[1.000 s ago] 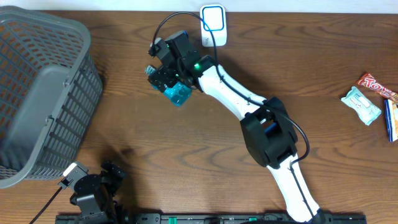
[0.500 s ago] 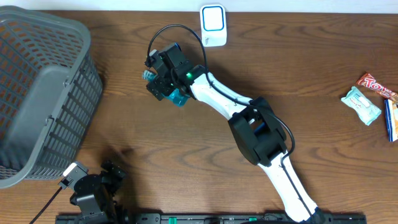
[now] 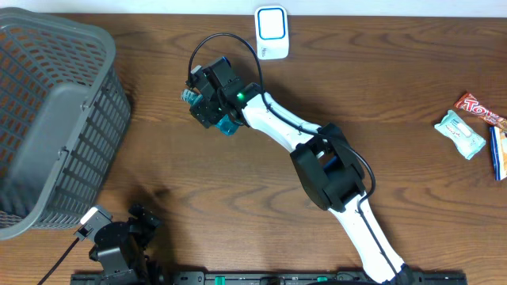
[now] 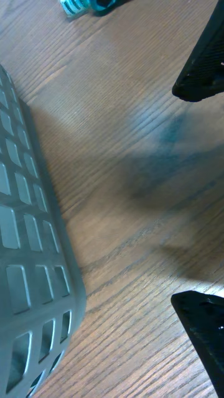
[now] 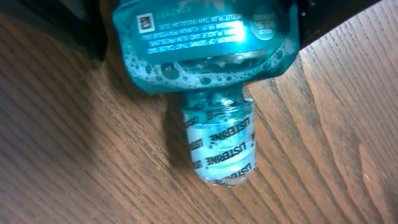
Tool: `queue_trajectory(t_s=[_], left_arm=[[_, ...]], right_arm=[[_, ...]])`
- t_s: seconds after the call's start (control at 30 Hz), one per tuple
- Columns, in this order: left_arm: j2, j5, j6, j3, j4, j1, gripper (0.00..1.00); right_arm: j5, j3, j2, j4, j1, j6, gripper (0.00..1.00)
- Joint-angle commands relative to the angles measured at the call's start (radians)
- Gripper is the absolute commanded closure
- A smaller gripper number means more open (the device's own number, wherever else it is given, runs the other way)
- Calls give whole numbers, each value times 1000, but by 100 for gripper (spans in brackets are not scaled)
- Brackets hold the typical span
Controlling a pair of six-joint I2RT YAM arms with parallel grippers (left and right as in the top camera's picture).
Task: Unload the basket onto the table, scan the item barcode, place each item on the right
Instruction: 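Swing the right gripper over to the blue mouthwash bottle, then grasp the mouthwash bottle by its neck with the right gripper and lift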
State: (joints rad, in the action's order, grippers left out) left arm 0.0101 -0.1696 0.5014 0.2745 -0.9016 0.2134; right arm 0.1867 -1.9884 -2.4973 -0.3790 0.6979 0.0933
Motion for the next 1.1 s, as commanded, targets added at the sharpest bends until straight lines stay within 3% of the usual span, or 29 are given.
queue_trajectory(t_s=[0.0,0.13,0.4,1.07], left_arm=[[-5,-2,-6,-8,-31,3,2],[-5,-2,-6,-8,-31,3,2],[-5,-2,-6,-8,-31,3,2],[-5,-2,-6,-8,-31,3,2]], right_arm=[[-5,-7,-8,-2,3,-3,20],[-9,-7,-7,2,3,-4,29],[-131,-7,40,-93,-9,-21,36],[-135,-7,165,-813,-82,-64,34]])
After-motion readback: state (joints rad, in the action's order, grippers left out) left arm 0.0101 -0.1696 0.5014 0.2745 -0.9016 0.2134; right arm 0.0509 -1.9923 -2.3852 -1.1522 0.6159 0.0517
